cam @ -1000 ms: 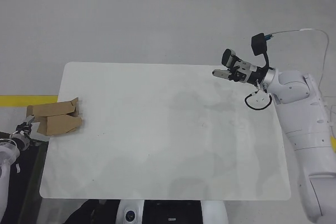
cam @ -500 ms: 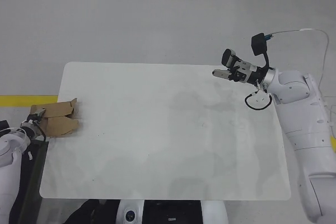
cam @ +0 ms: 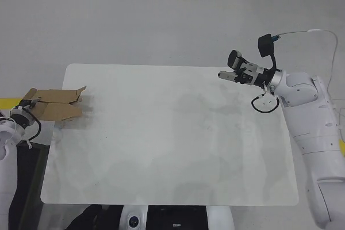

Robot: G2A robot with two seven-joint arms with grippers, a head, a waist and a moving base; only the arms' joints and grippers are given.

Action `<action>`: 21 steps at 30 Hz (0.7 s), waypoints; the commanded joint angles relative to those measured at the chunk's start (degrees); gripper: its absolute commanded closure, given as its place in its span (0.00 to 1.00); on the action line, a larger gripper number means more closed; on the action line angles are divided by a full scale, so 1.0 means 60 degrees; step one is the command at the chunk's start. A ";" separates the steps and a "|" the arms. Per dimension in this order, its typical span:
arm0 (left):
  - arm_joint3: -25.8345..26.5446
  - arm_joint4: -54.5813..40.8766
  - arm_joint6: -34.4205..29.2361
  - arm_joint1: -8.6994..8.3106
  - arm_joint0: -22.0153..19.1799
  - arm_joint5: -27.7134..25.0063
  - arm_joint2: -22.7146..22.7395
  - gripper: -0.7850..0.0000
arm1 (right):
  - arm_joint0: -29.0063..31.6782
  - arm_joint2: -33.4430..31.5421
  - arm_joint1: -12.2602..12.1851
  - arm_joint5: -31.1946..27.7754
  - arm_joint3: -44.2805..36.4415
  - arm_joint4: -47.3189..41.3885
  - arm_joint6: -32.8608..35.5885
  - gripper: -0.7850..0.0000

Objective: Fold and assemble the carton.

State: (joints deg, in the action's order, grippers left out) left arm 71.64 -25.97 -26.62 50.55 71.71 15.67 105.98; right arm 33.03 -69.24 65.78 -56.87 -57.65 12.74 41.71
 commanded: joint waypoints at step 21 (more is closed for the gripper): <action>0.1442 -0.1156 -0.1010 0.0189 -0.1774 -0.0780 -0.1261 1.00 | 0.0000 0.0000 0.0000 0.0000 0.0000 0.0000 0.0000 0.00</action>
State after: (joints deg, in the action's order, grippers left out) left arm 80.40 -32.81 -31.59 51.57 61.88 11.78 99.62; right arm 33.03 -69.24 65.78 -56.87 -57.65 12.74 41.71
